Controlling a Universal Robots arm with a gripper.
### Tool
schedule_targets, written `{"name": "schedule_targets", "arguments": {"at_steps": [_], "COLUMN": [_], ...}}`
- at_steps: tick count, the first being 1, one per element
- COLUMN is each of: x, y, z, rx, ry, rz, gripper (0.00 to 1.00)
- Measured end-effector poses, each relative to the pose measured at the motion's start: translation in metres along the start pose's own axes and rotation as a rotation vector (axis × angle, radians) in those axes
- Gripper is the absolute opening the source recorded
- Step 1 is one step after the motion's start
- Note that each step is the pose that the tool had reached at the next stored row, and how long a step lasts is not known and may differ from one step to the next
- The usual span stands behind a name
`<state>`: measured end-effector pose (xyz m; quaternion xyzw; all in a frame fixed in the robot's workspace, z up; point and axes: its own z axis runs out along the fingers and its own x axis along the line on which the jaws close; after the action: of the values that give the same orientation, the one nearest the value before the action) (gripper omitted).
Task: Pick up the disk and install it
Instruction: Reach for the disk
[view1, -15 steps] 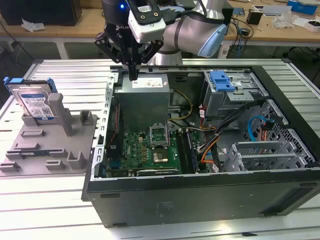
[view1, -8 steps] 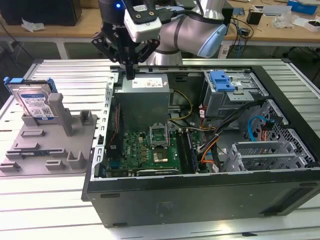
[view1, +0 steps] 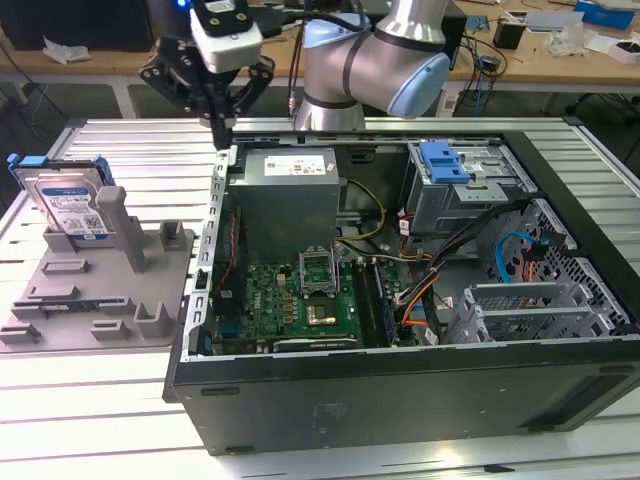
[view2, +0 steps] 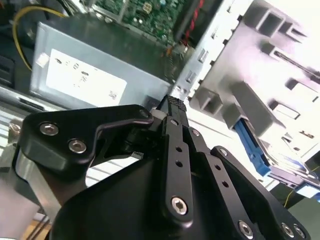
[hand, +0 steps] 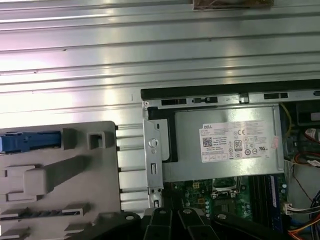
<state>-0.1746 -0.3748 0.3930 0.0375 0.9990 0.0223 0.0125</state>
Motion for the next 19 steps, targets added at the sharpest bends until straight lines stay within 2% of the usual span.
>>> {"name": "schedule_targets", "arguments": {"at_steps": [16,17,19], "x": [0.0658,0.073,0.0822], "y": [0.0188,0.0208,0.0232], "z": [-0.0005,-0.0005,-0.0006], "rx": [0.0,0.0,0.0001], "ry": [0.0,0.0,0.0001], "rz": [0.0,0.0,0.0], "gripper": [0.11,0.11,0.11]}}
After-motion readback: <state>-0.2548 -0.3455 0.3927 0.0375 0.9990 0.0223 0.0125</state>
